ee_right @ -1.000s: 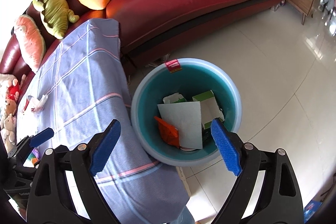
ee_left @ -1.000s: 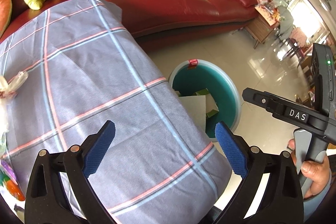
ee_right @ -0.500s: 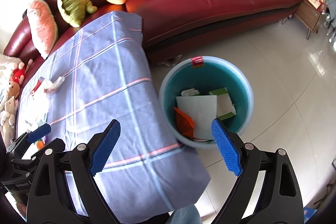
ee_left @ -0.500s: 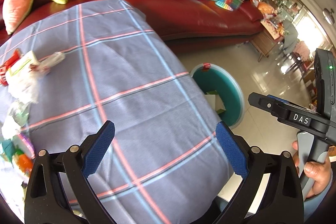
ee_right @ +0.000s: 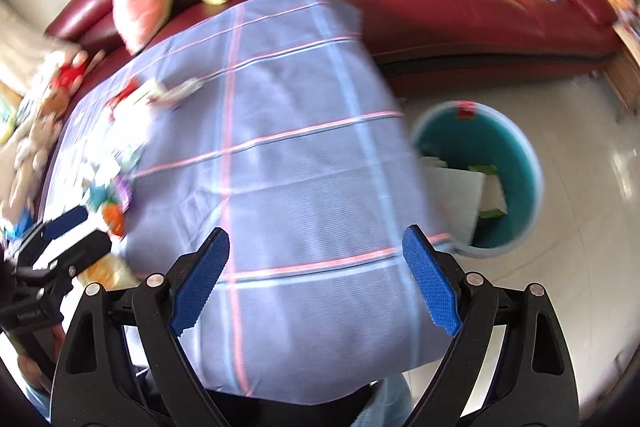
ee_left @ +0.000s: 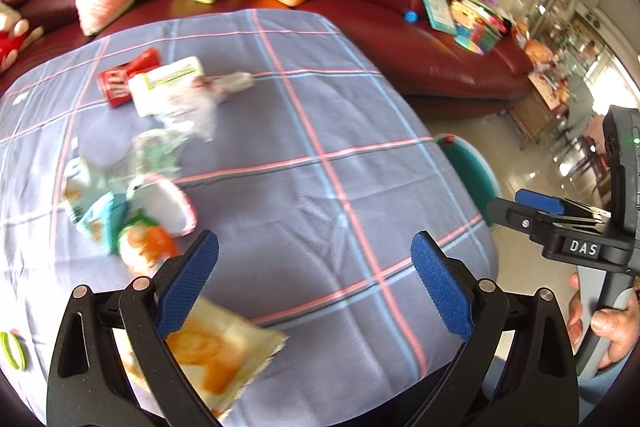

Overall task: Collect trash
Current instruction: 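Move both grippers back toward the trash on the table, then grasp the blue snack wrapper with the left gripper while the right gripper grasps the yellow cake packet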

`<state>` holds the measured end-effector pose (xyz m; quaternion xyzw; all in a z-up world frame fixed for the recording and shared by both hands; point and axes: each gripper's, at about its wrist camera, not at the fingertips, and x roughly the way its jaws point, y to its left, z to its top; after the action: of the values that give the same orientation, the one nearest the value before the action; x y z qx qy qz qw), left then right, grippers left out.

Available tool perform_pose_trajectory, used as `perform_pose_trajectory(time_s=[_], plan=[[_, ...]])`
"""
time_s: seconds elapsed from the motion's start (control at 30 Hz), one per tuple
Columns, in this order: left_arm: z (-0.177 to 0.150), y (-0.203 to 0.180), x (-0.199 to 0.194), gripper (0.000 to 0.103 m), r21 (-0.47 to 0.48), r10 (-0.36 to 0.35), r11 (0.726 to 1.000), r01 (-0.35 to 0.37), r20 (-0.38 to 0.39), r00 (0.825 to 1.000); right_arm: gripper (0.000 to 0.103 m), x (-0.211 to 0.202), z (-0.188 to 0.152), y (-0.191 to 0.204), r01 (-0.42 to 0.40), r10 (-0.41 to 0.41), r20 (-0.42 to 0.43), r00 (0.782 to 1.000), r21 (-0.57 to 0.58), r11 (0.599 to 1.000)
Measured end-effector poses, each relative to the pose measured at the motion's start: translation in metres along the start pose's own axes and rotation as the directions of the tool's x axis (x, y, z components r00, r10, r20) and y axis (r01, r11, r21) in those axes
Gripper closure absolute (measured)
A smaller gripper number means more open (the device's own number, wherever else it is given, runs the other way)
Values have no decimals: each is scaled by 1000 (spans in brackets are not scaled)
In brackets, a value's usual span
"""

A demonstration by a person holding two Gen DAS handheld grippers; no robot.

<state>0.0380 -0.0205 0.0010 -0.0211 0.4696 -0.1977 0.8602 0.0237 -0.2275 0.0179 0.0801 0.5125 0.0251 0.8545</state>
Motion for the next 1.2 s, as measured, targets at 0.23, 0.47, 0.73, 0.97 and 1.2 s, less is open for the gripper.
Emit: perform_pose_trajectory(time_s=[0.23,0.47,0.73,0.97,1.2], plan=[[-26,65,-28,6,-60,52,997,-50,32,998,19,11,-5,70,-57,49,-54,997,-154,987],[-51,130,-37,6,-122,93,989,-88,33,995,19,37,-20,141,-137,93,-167,982,-275,952],[-74,196,-33,6,-211,97,973,-90,24,995,19,63,-43,211,-247,137,-287,948,-393,886],[-78,227,-27,6,-279,86,957,-80,8,996,19,90,-56,253,-249,84,-331,940,-497,831],[-71,229,-22,6,-277,75,958,-73,-4,997,19,118,-52,257,-224,53,-333,942,-501,836]])
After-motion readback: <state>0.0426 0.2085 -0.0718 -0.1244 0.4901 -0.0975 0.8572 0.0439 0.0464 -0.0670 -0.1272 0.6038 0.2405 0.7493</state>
